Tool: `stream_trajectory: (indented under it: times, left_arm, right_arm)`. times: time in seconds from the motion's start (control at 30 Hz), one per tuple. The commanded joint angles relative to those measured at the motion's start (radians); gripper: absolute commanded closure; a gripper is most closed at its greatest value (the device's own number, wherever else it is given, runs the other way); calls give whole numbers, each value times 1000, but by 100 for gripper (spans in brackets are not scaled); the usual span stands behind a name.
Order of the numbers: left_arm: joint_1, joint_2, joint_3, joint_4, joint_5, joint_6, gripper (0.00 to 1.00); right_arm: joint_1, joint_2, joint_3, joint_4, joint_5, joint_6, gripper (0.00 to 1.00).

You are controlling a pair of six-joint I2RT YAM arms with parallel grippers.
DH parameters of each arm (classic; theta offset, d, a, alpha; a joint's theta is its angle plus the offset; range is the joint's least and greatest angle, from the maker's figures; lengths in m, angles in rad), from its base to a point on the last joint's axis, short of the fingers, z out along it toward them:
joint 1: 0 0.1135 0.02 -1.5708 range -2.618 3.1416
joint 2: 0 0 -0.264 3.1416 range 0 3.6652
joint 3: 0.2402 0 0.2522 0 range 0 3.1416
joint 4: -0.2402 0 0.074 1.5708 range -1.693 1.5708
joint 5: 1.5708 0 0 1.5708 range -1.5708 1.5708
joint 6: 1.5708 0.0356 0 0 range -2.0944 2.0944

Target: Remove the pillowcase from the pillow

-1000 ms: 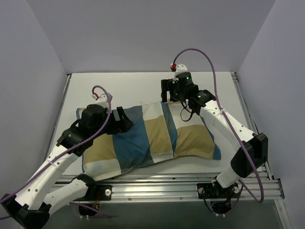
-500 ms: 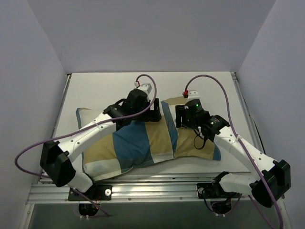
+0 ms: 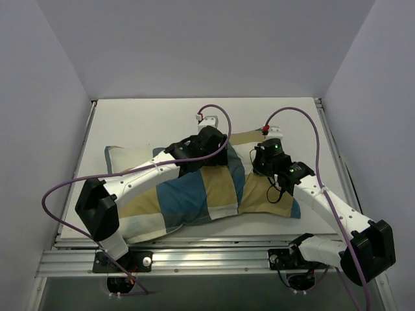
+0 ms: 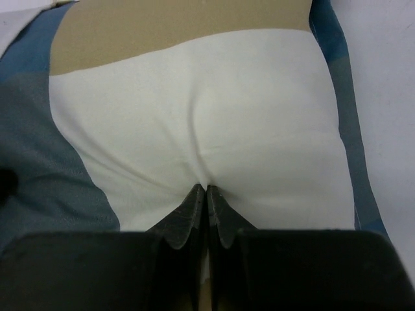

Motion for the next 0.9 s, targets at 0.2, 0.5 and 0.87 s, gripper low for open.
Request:
stream_trajectory:
  times: [0.2, 0.5, 0.87]
  left_arm:
    - [-3, -99, -152, -70, -120, -63, 44]
    - [14, -232, -330, -22, -120, -66, 45]
    - [22, -164, -428, 113, -46, -109, 48]
  right_arm:
    - [-48, 1, -21, -43, 71, 46, 100]
    - [-60, 17, 34, -89, 71, 49, 100]
    - [260, 10, 238, -163, 123, 0, 36]
